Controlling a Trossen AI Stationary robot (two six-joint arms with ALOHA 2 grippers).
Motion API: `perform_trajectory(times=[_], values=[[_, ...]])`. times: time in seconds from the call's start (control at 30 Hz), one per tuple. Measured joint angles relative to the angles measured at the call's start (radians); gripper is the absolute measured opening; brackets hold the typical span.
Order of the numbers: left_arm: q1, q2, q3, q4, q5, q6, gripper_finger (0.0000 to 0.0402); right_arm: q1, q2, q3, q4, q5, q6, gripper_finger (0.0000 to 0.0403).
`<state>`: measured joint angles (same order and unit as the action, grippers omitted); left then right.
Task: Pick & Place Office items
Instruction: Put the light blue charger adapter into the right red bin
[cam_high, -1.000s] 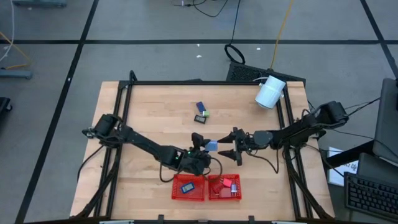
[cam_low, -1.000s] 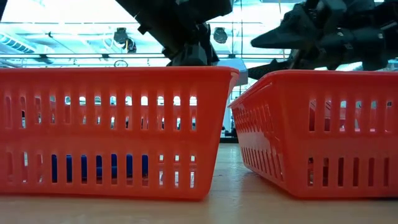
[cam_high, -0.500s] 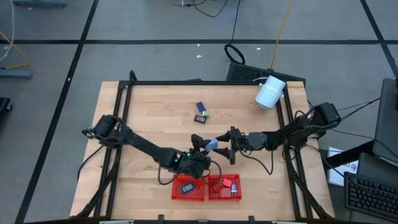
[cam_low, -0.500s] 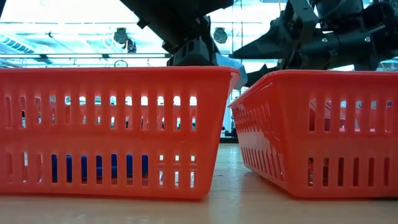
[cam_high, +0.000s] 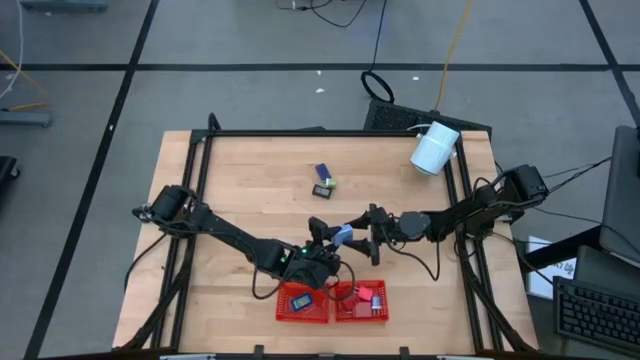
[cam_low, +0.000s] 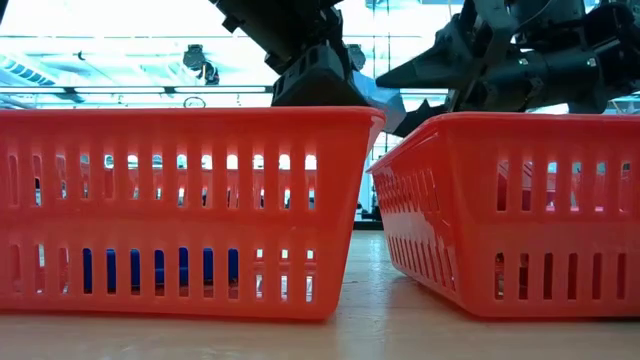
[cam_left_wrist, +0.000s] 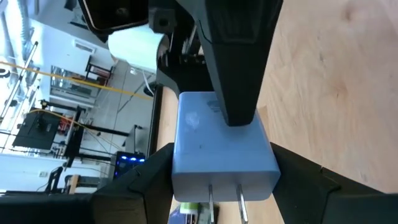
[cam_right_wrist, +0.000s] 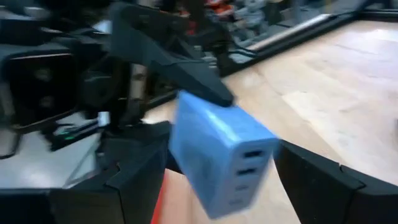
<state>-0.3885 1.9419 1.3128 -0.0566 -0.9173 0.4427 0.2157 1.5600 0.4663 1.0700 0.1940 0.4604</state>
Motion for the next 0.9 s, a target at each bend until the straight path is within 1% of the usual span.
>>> perform_trajectory(times=[0.07,0.17,0.33,0.43,0.7,0.9], values=[[-0.002,0.0,0.0,0.03,0.002,0.005,0.0225,0.0,0.0,0.0,0.026,-0.062,-0.001,0.0286],[-0.01,0.0,0.0,0.065,0.019,0.045,0.0225,0.0,0.0,-0.001,0.064,-0.117,-0.001,0.0286],[-0.014,0.0,0.0,0.07,0.017,0.053,0.0225,0.0,-0.001,-0.001,0.078,-0.121,-0.001,0.0284],[-0.014,0.0,0.0,0.07,0.007,0.053,0.0225,0.001,-0.001,-0.001,0.078,-0.119,-0.001,0.0274],[-0.021,-0.001,0.0,0.062,0.007,0.053,0.0225,0.0,0.0,-0.001,0.075,-0.165,-0.001,0.0229],[-0.021,-0.002,0.0,0.061,0.007,0.062,0.0225,0.0,0.0,-0.001,0.066,-0.168,-0.001,0.0197]])
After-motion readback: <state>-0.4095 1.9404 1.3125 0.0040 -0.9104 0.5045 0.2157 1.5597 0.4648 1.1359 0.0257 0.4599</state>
